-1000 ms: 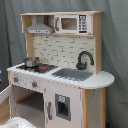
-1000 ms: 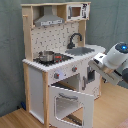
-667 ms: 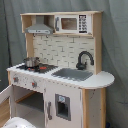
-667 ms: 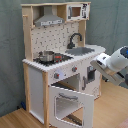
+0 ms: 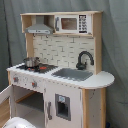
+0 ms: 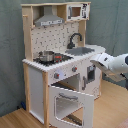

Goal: Play with the kitchen

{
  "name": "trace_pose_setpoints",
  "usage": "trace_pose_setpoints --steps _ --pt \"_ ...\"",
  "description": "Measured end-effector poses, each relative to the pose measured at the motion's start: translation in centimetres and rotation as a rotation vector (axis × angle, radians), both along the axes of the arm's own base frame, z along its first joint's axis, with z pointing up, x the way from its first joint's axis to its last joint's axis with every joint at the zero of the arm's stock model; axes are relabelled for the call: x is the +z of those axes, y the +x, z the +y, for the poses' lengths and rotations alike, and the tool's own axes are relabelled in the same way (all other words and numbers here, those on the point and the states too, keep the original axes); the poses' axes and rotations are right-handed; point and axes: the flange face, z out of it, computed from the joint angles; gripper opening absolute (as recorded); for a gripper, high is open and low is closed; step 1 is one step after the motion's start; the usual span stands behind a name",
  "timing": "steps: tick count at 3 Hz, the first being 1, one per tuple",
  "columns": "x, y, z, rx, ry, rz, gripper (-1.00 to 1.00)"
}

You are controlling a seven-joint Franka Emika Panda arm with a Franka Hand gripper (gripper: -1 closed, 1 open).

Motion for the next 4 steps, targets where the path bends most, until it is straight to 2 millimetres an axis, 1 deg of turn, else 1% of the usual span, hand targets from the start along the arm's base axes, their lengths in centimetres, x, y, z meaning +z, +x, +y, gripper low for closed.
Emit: trace_pose_setpoints --steps 1,4 --pt "0.4 -0.5 0.8 0.057 -0.118 -0.062 1.0" --pt "1.2 -2.7 5.3 0.198 -0.487 -0.268 1.0"
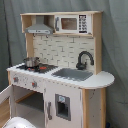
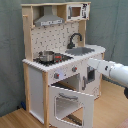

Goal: Play with the kitchen

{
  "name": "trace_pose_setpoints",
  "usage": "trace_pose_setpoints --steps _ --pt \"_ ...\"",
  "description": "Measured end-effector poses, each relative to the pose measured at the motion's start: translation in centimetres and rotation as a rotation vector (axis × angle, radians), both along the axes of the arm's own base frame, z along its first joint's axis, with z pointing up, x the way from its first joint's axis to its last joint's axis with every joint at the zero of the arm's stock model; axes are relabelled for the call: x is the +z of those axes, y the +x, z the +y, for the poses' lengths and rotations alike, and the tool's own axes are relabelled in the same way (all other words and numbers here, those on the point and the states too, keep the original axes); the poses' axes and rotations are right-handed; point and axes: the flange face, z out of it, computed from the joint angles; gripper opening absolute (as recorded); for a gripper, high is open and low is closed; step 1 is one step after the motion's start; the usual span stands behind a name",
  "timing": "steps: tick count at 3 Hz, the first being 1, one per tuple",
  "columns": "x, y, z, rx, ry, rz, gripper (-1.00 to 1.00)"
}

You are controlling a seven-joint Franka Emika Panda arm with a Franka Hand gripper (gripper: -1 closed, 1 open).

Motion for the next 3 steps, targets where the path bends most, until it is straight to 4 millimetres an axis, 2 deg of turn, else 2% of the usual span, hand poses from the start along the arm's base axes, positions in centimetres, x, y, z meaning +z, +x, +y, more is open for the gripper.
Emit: trace_pose_setpoints --steps 1,2,3 --pt "-1.2 -0.2 0.6 0.028 -0.12 -0.067 1.0" --pt "-3.6 0.1 0.2 0.046 -0.216 -0.104 1.0" --pt "-5.6 0.4 -1.2 0.061 -0.261 -0.117 1.0"
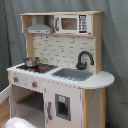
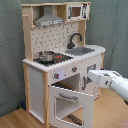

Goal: Play with the kitchen

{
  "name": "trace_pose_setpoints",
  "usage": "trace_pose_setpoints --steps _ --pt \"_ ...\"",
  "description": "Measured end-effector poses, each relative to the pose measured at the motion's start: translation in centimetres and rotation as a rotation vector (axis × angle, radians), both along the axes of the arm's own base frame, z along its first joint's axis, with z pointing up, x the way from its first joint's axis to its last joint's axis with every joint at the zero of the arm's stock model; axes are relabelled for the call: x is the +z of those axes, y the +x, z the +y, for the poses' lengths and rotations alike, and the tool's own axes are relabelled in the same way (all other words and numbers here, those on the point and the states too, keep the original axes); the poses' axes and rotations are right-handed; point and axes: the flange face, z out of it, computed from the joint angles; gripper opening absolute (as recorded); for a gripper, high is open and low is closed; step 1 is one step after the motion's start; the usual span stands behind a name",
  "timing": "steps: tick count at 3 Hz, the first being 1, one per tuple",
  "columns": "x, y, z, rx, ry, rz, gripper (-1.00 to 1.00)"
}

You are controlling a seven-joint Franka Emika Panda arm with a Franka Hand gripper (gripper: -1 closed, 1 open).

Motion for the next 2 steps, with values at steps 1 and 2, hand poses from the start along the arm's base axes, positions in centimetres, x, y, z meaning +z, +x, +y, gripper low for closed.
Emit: trace_pose_setpoints --steps 1,2 --pt "-1.4 0.3 -1.8 0.01 -0.027 -0.005 1.0" --pt "-2.3 0.7 -3.9 0.023 -0.048 0.0 1.0"
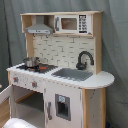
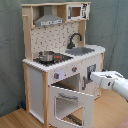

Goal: Play with the kitchen

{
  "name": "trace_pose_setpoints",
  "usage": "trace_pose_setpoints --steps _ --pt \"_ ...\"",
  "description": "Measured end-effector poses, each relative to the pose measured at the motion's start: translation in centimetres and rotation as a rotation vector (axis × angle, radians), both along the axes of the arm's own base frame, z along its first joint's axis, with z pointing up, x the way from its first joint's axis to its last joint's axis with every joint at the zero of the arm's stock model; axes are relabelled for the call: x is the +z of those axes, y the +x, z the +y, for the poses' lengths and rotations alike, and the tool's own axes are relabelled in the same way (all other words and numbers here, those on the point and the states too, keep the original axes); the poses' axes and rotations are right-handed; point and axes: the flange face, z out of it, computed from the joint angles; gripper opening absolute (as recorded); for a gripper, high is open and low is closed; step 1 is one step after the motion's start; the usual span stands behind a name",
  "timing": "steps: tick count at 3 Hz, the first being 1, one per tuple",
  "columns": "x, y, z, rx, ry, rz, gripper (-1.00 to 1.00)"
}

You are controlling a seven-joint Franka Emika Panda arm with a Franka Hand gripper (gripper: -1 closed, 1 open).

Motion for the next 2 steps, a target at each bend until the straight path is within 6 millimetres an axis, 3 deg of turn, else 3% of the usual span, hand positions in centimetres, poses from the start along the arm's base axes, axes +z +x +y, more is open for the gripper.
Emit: trace_pose_setpoints --steps 2 --pt "-1.4 1.4 -4.0 0.034 -0.037 0.028 1.0"
